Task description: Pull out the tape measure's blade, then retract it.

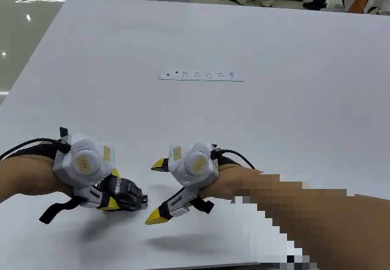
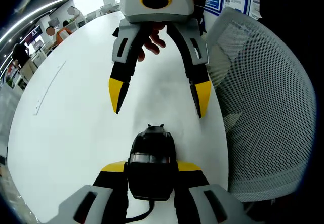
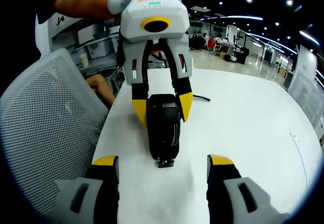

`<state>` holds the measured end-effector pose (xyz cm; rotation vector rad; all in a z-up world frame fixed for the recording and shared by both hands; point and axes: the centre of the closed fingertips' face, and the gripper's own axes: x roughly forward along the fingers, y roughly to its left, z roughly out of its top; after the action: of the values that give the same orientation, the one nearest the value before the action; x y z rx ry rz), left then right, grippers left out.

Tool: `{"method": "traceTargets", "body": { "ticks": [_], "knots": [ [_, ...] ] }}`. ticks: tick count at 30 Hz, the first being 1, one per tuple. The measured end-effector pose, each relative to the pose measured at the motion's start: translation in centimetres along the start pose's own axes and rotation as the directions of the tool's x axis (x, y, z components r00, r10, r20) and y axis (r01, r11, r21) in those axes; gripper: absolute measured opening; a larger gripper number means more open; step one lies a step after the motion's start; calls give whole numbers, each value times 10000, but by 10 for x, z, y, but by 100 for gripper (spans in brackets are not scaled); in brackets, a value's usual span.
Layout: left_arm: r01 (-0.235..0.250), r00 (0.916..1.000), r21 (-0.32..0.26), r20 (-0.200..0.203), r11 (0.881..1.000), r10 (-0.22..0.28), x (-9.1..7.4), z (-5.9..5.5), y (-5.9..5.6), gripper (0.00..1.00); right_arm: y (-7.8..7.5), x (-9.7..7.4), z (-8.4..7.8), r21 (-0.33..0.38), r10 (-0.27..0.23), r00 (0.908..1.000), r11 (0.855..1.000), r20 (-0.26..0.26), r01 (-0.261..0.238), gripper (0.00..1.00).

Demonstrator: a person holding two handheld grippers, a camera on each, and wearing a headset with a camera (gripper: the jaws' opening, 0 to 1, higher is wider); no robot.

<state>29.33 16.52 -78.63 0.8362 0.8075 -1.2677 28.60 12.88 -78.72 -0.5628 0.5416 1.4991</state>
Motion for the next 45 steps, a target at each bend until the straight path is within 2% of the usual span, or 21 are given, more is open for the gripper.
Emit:
{"method": "traceTargets", "body": {
  "ticks": [7,13,15,18,19,22,25,27,34,40,43,45],
  "knots": [
    [12,9999,-68,100,10000,-12,0,0,0,31,4,8,-4,-35,187,9997,9998,-168,-188,62],
    [13,9999,-54,111,10000,-13,-1,0,-1,31,1,15,-10,-166,126,9994,9998,-330,-132,45],
    [5,9999,-73,118,10000,-4,-1,0,0,31,0,19,-16,-262,158,9982,9995,-577,-173,42],
    [-8,9999,-103,164,9999,10,0,0,1,31,3,22,-23,-541,303,9957,9979,-879,-351,29],
    [-8,9999,-108,170,9999,10,0,0,1,31,3,23,-23,-572,294,9955,9978,-899,-346,24],
    [10,9999,-105,166,9999,-9,1,-1,1,31,-1,25,-23,-382,117,9965,9992,-824,-149,22],
    [26,9999,-103,147,9999,-25,1,-1,1,31,-7,25,-20,-362,-121,9971,9993,-749,94,15],
    [53,9999,-81,117,10000,-52,1,-1,0,31,-5,25,-21,8,53,9975,10000,-704,-53,14],
    [43,10000,-130,73,9999,-42,1,-1,1,31,-4,28,-20,-219,-84,9976,9997,-690,69,14],
    [83,10000,-7,0,10000,-83,1,-2,0,31,-3,26,-20,-217,110,9980,9997,-626,-124,11],
    [72,9999,-119,77,9999,-71,1,-2,1,31,-4,24,-21,140,106,9993,9999,-363,-101,11],
    [74,9999,-153,107,9999,-72,1,-2,1,31,-4,22,-23,166,122,9993,9998,-361,-116,11]
  ]
}}
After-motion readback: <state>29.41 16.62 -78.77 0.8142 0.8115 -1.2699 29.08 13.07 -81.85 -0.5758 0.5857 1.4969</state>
